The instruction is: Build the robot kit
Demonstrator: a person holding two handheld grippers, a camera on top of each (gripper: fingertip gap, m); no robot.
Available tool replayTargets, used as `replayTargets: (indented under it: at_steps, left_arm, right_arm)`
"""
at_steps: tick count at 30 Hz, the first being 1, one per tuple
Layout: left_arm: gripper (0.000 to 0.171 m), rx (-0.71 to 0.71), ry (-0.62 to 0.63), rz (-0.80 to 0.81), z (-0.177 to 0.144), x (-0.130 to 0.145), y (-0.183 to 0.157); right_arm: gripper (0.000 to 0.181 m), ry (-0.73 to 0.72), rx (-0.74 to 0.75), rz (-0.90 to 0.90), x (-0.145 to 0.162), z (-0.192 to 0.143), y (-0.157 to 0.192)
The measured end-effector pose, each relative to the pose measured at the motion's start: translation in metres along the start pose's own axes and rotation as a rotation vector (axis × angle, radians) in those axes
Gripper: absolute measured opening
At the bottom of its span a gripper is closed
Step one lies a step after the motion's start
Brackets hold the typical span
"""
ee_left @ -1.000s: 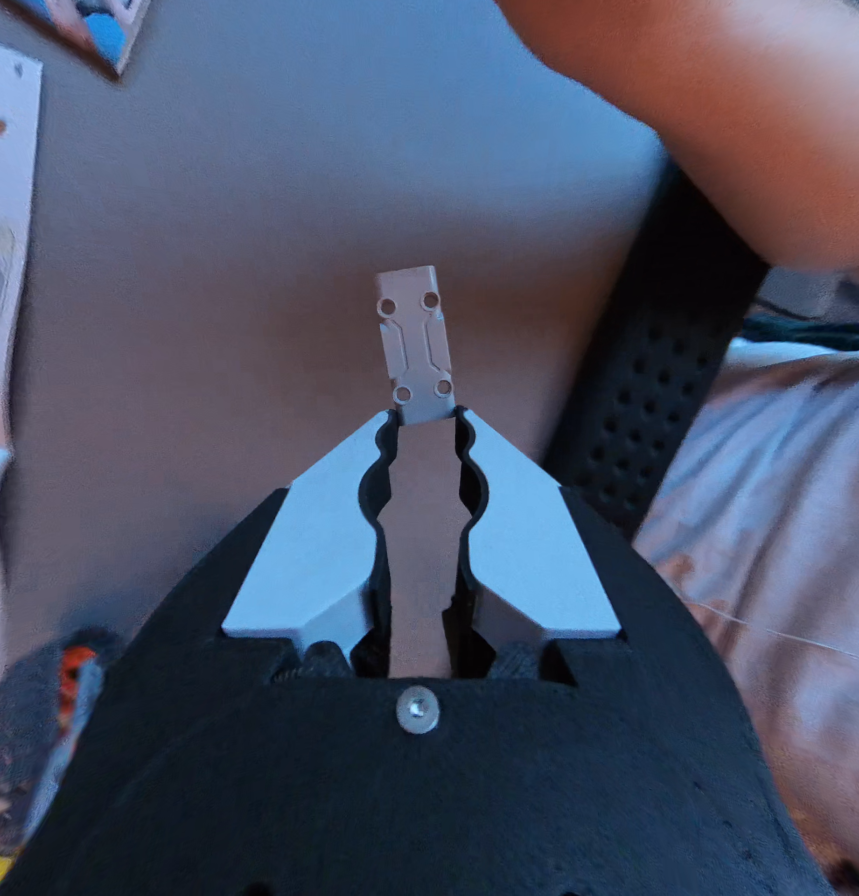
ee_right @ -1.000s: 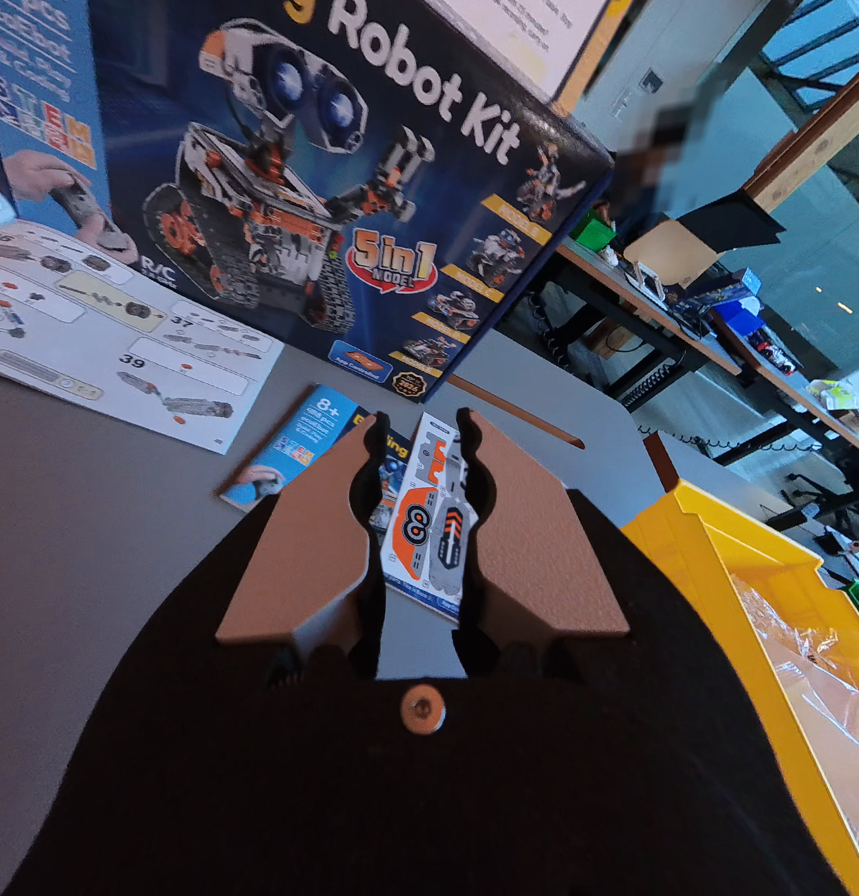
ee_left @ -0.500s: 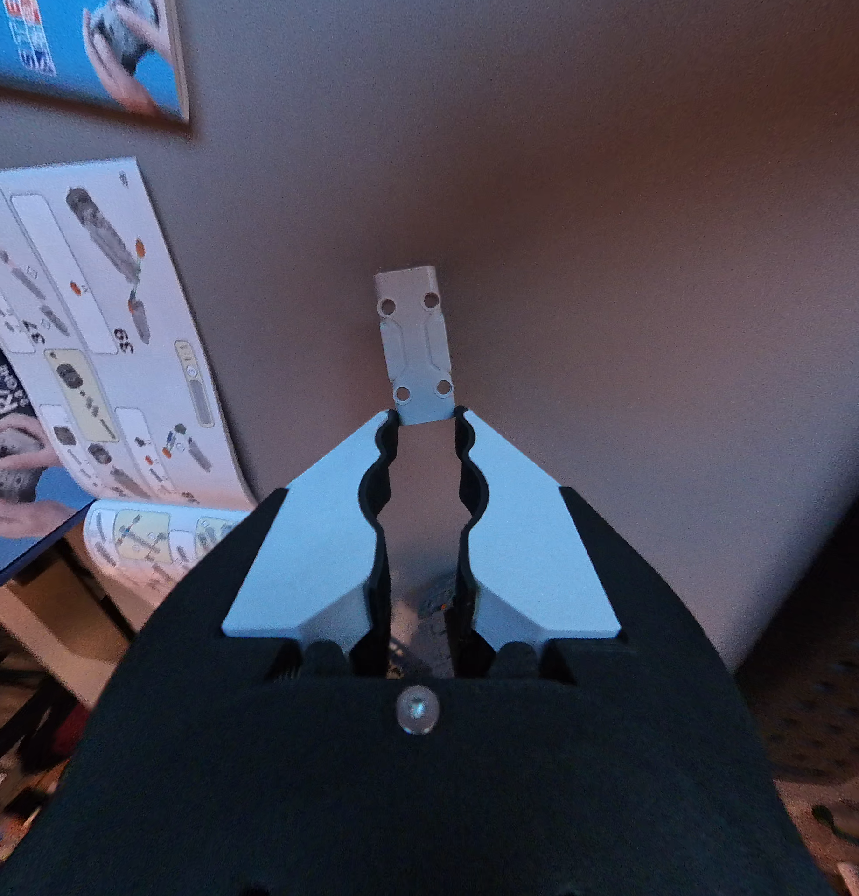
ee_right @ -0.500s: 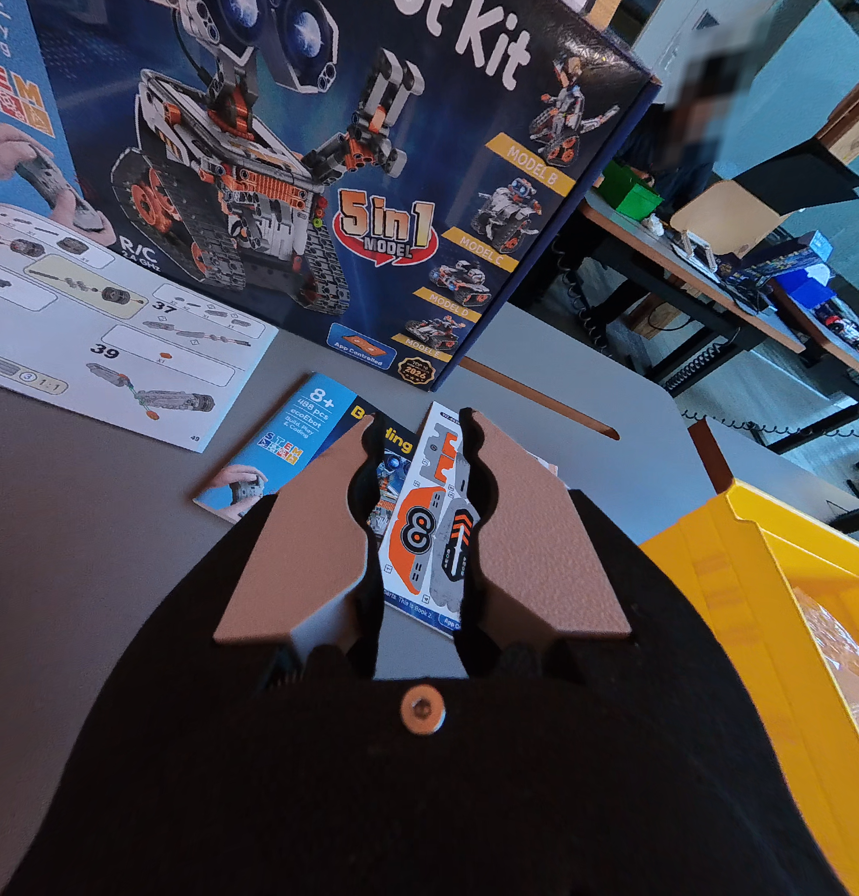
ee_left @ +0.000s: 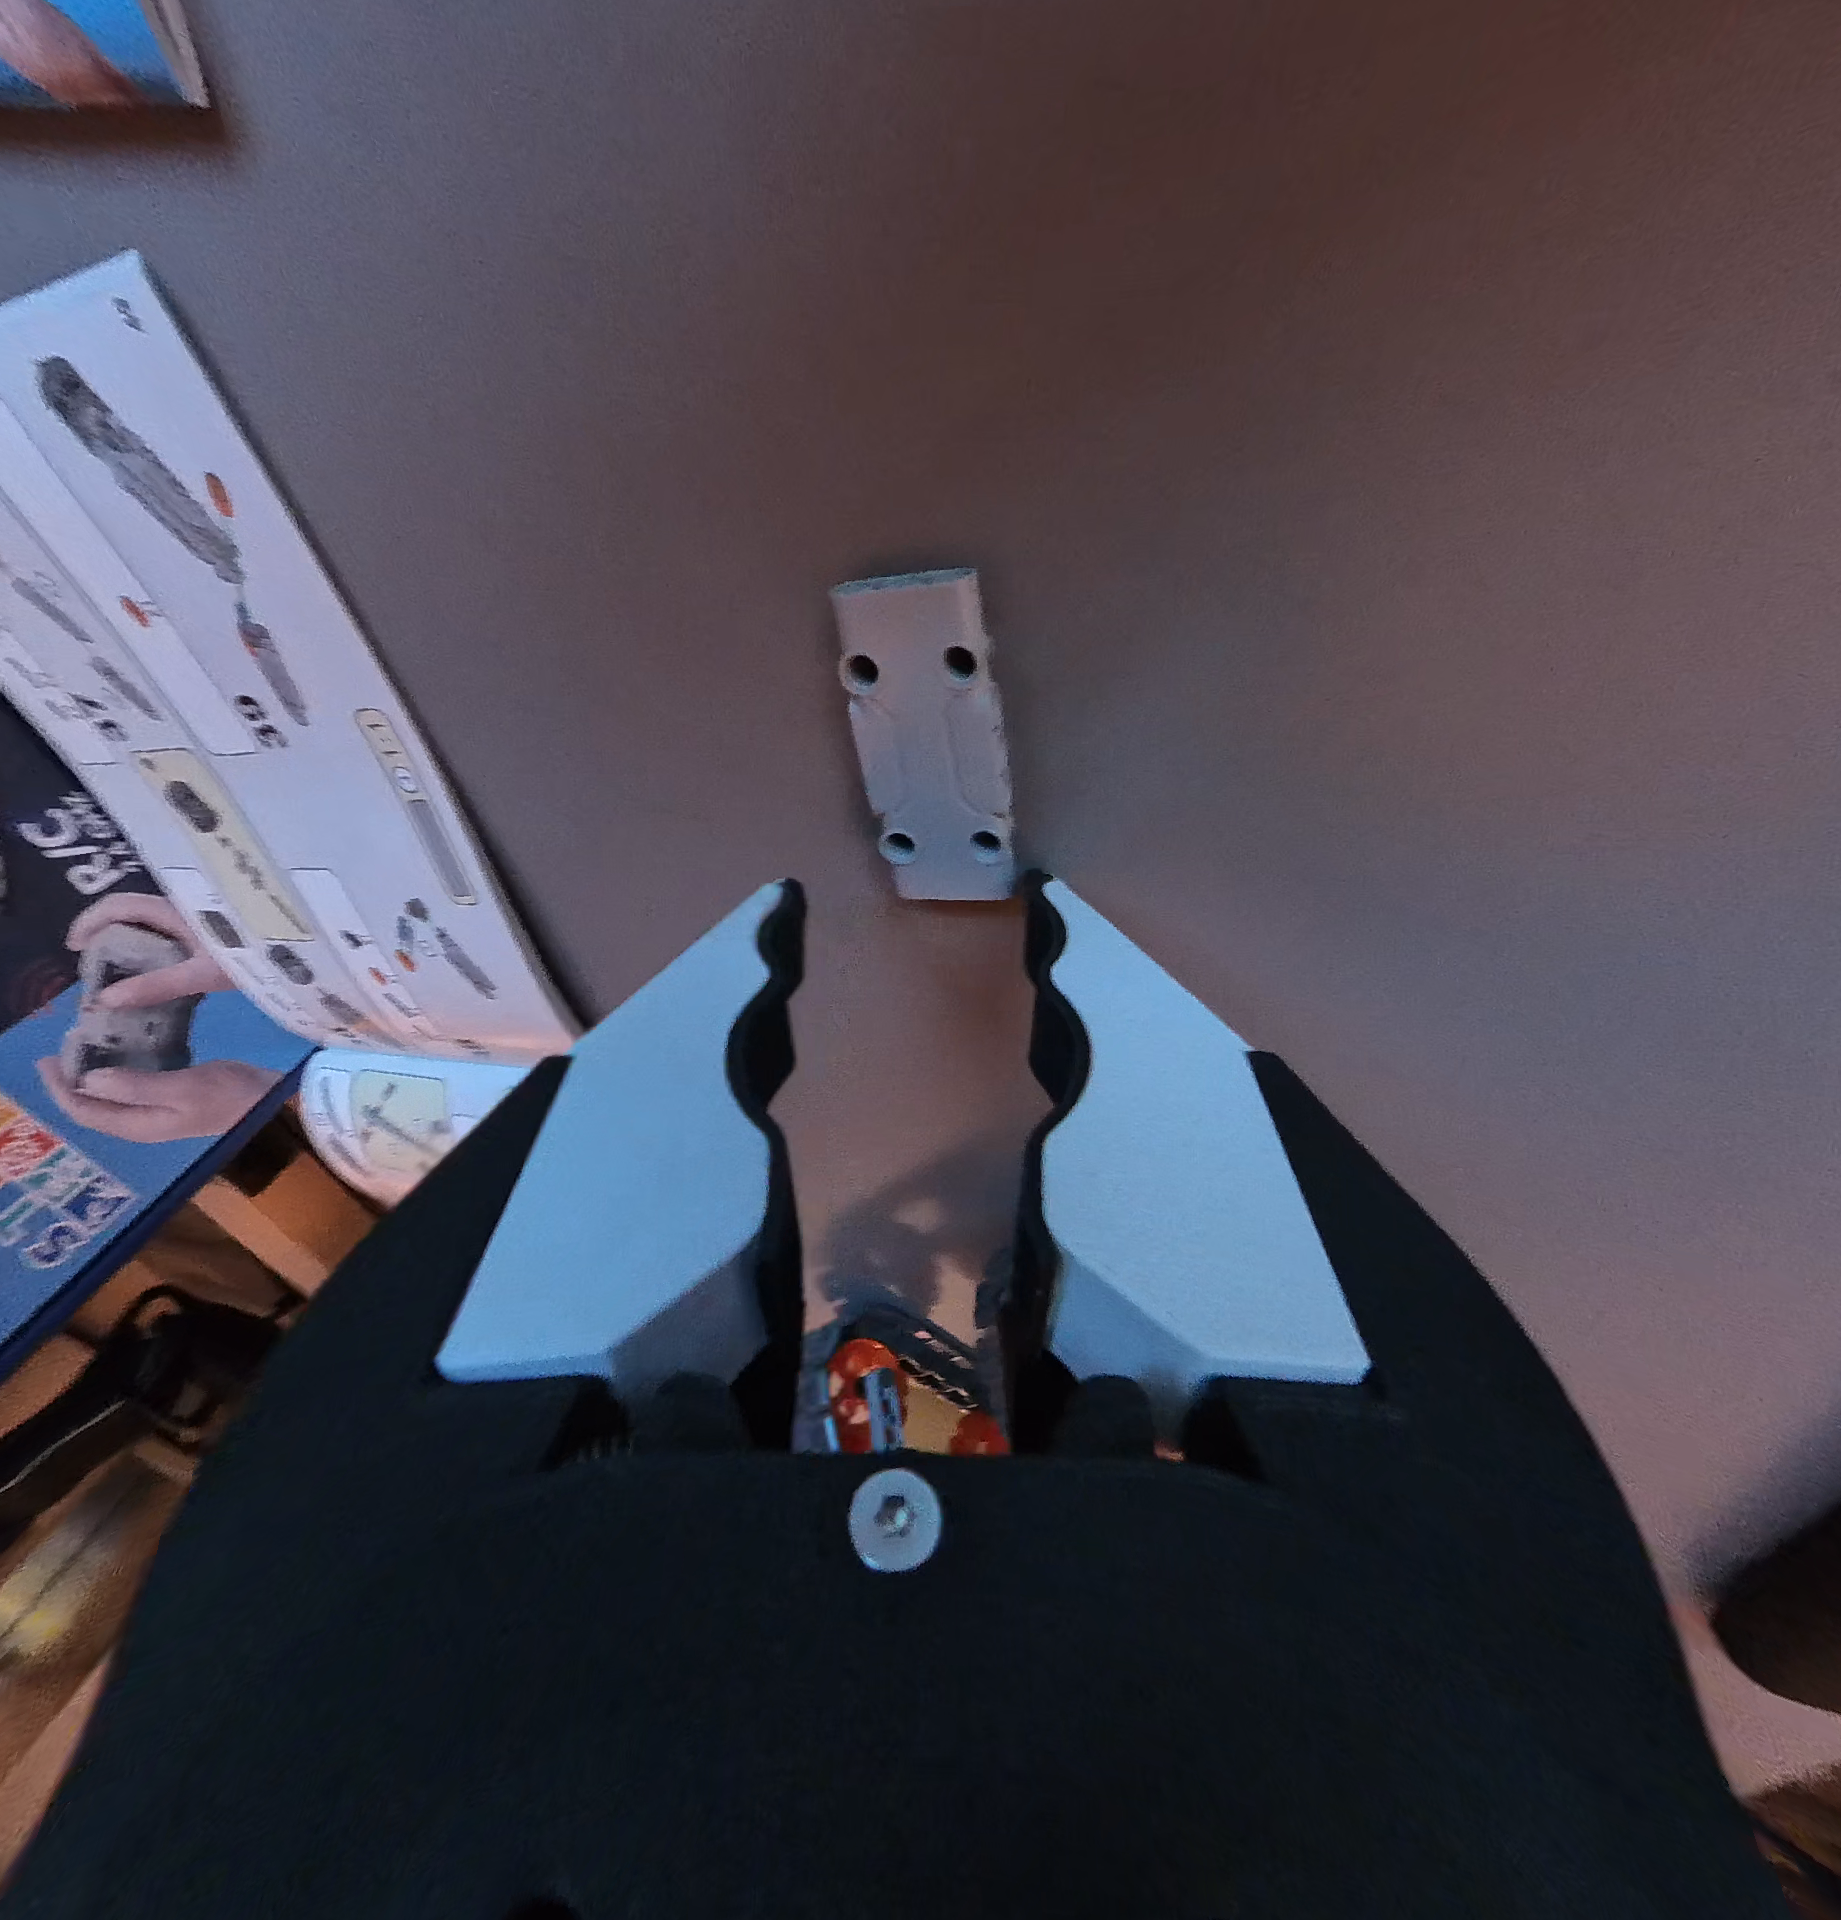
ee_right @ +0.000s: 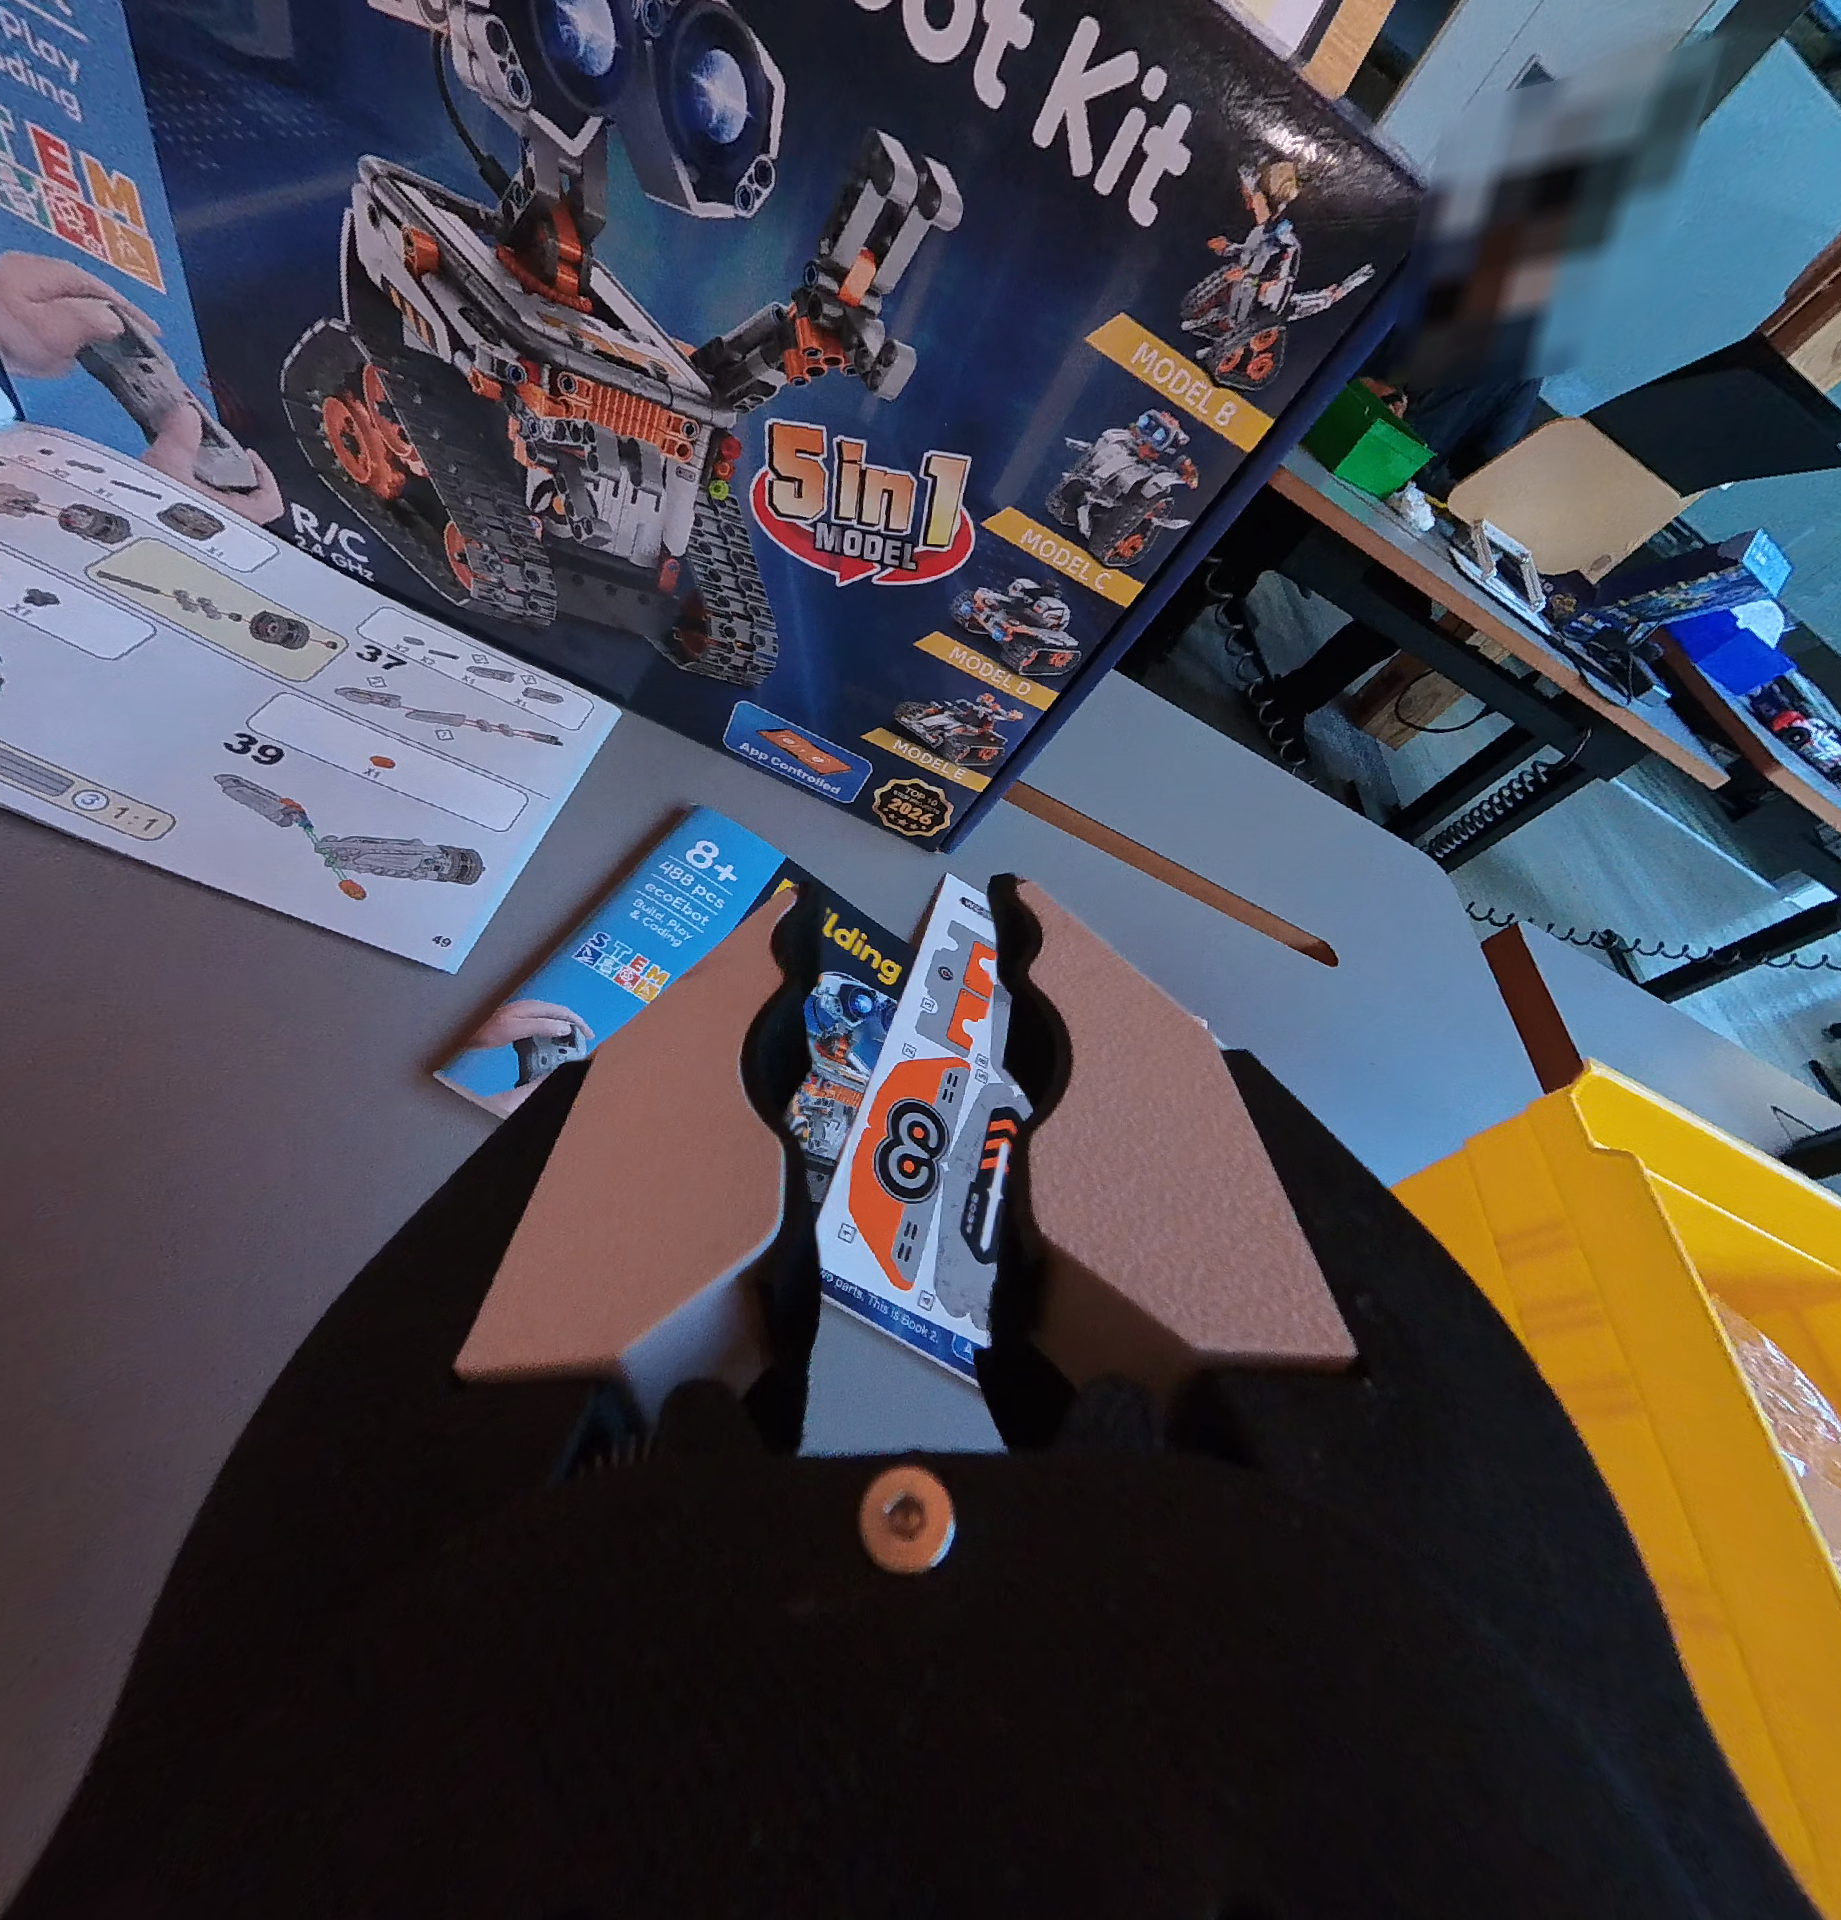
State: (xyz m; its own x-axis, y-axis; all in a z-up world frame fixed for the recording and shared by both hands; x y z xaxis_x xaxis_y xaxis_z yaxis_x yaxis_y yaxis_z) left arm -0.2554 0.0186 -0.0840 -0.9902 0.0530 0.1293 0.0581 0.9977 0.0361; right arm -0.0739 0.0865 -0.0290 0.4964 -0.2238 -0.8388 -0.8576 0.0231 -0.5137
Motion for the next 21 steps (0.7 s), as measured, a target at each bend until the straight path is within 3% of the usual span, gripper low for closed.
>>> replayTargets:
  at_steps: [1,6,12,17,21]
  left_arm:
    - [0.052,-0.027,0.003,0.017,-0.001,0.0,0.001]
    - [0.054,-0.078,-0.105,0.016,-0.025,-0.005,-0.002]
    - [0.053,-0.33,-0.411,-0.015,-0.115,0.002,-0.016]
    - [0.056,-0.614,-0.66,-0.101,-0.191,0.034,-0.044]
    - [0.066,-0.783,-0.832,-0.199,-0.231,0.075,-0.077]
  right_arm:
    - [0.034,0.002,-0.002,-0.003,0.001,0.0,0.001]
    - [0.035,0.006,-0.001,-0.02,0.002,0.001,0.003]
    - [0.036,0.003,0.005,-0.008,0.001,0.001,0.001]
    - [0.039,-0.003,0.027,-0.008,0.0,0.0,0.002]
    - [0.046,-0.017,0.029,-0.009,-0.002,-0.002,0.004]
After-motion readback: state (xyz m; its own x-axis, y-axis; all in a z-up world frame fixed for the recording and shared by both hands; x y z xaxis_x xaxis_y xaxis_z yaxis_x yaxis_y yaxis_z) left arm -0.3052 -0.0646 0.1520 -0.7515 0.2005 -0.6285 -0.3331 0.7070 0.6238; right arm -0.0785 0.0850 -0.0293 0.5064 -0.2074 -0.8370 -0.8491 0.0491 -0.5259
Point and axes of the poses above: each gripper's, where its closed fingertips meet, z out along the fingers, x out of its underside, y = z × x across the jaws, the point moved 8 cm from there along -z, back along the fingers, and after that the axes turned 14 degrees about x, right-handed, at the moved point
